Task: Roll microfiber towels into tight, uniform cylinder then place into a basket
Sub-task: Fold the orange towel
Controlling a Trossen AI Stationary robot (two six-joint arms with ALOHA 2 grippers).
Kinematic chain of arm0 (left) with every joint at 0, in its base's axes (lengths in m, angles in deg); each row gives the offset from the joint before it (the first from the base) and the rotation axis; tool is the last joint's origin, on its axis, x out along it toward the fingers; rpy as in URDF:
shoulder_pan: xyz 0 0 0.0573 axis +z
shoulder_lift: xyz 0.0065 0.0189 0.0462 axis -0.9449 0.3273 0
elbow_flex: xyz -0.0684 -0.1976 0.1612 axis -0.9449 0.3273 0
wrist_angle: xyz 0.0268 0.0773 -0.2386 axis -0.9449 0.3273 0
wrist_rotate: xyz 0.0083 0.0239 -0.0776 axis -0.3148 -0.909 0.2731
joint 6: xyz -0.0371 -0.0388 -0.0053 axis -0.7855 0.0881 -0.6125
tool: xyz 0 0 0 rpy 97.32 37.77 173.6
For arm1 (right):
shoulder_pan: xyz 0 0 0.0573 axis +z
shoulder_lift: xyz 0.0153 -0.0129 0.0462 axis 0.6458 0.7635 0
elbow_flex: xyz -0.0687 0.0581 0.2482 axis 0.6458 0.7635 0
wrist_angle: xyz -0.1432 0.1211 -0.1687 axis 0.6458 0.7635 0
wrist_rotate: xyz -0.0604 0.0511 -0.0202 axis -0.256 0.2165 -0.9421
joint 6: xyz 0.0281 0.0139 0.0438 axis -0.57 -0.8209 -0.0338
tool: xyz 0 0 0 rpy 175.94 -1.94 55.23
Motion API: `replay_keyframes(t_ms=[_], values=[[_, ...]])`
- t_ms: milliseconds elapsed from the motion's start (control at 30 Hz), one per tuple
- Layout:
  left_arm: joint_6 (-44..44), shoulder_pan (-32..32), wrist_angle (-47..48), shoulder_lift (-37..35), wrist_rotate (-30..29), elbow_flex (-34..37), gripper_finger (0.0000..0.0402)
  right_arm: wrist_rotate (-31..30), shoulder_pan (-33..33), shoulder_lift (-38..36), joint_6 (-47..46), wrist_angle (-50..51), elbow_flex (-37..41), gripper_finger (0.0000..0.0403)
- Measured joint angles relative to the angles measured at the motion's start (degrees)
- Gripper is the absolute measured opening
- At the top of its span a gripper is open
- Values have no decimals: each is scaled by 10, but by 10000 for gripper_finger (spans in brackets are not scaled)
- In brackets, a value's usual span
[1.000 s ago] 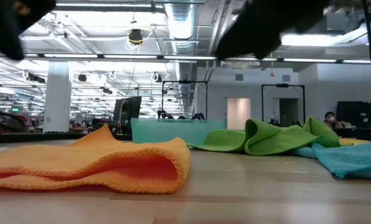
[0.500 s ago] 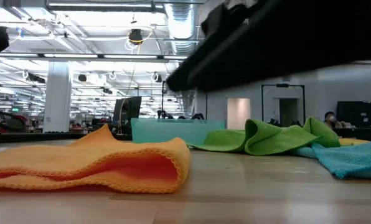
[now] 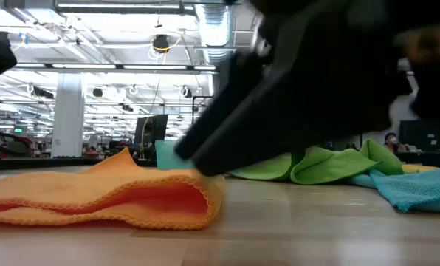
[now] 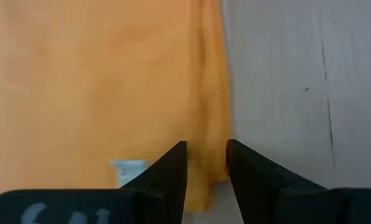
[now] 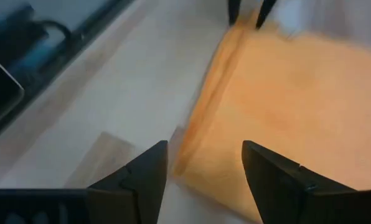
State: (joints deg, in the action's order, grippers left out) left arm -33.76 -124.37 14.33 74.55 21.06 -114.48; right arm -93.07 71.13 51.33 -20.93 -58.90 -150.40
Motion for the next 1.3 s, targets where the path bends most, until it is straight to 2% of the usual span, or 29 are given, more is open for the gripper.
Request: replay_keyframes(t_ms=[367,533,700,967,1200,1300], values=[[-63,-2,-2,12,-30,-1,105,1,-3,-1,-16,18,1,213],[-93,1,-7,13,-35,-1,70,2,-6,14,-38,15,-1,188],[-88,2,-8,15,-44,0,10,2,-6,26,-59,5,-2,136],[-79,3,-6,16,-38,-11,3,-4,6,18,-56,13,-2,16],[-34,3,60,17,-24,-95,1,-2,12,-19,-58,45,0,25],[-18,3,72,17,-24,-130,1,-2,19,-34,-74,40,-2,15]])
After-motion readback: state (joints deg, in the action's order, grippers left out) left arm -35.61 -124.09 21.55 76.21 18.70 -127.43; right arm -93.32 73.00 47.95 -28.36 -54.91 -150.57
